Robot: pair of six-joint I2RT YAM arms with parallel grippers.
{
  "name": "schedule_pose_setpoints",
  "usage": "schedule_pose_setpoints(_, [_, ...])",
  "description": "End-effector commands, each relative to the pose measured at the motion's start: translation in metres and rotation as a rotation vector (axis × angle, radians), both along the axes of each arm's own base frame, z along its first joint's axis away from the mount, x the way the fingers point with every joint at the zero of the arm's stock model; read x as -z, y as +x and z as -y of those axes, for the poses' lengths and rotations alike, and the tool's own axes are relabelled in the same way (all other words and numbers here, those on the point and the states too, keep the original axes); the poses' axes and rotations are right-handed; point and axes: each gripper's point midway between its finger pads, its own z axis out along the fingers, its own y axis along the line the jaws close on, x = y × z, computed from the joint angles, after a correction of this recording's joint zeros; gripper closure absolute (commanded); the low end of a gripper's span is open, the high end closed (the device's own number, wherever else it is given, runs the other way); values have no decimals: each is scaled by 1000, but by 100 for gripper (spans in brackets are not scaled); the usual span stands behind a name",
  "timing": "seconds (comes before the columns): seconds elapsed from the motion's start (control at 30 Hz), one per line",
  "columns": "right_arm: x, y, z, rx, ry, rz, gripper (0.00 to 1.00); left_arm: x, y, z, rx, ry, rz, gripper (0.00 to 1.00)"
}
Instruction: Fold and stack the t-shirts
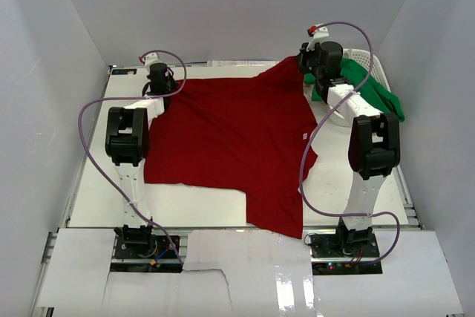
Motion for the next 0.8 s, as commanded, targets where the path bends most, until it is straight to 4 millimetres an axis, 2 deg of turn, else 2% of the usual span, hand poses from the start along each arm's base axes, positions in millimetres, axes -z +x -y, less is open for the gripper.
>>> schedule_pose_setpoints(0.0, [-46,-5,10,25,2,107,92,-78,-3,-11,-36,10,127,100])
schedule_pose_setpoints(0.53, [-46,-23,20,41,1,97,92,-84,-13,-16,-50,18,116,100])
schedule_pose_setpoints(0.77, [-48,-34,21,38,6,101,92,-71,-22,-13,-32,9,83,100])
